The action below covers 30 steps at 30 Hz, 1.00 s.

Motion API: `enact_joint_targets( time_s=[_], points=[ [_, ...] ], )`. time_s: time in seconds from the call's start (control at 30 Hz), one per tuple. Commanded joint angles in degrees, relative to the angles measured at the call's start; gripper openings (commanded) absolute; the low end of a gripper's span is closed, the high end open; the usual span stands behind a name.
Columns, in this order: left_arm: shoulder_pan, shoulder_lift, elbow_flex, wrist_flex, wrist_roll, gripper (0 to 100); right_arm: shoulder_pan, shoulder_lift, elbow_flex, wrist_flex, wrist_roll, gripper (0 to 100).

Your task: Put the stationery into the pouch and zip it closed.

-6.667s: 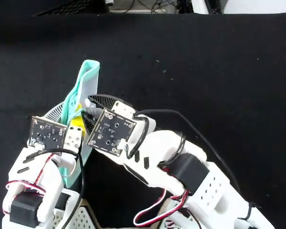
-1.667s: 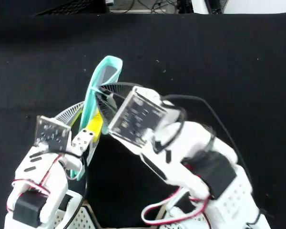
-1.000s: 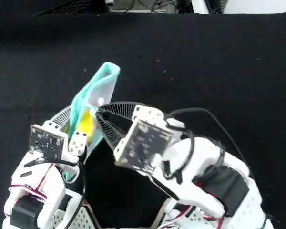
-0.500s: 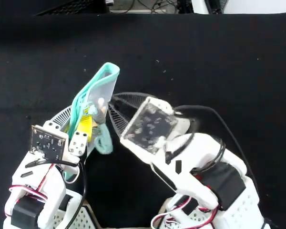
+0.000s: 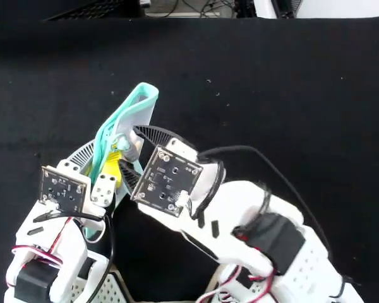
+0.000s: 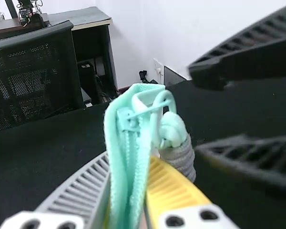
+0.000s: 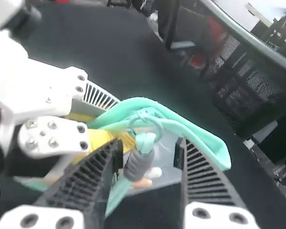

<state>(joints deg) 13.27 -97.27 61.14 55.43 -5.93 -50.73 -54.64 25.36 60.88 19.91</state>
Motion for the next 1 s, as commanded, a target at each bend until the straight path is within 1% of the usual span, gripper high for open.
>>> enact_joint_targets(
  time_s=[0.0,0.1,0.27,0.33,0.4,0.5,0.57,0.63,0.9,0.97],
  points=[
    [0.4,-0.2,-0.4,0.2,-0.5,3,-0.9,2.0,0.7,-4.5,0.6,18.8],
    [0.0,-0.2,-0.4,0.2,-0.5,3,-0.9,3.3,1.3,-7.3,0.6,18.7],
    [0.0,-0.2,-0.4,0.2,-0.5,3,-0.7,3.5,1.1,-7.6,0.8,18.7],
    [0.0,-0.2,-0.4,0.2,-0.5,3,-0.7,3.5,1.1,-7.6,2.6,18.1],
    [0.0,-0.2,-0.2,0.2,-0.5,3,-0.7,3.5,1.2,-7.6,5.8,13.2],
    [0.3,-0.2,1.0,-0.1,-0.5,3,-0.7,3.4,1.0,-7.6,7.8,1.2],
    [0.4,-0.2,1.1,-0.3,-0.5,3,-0.7,3.4,1.0,-7.4,7.7,2.5],
    [0.4,-0.2,1.1,-0.3,-0.5,3,-0.7,3.4,1.2,-7.4,7.7,1.1],
    [0.2,-0.2,1.1,-0.2,-0.5,3,-0.7,1.3,1.2,-7.9,7.7,1.3],
    [0.3,-0.2,1.1,-0.1,-0.5,3,0.5,0.9,1.5,-9.5,7.7,1.2]
  ],
)
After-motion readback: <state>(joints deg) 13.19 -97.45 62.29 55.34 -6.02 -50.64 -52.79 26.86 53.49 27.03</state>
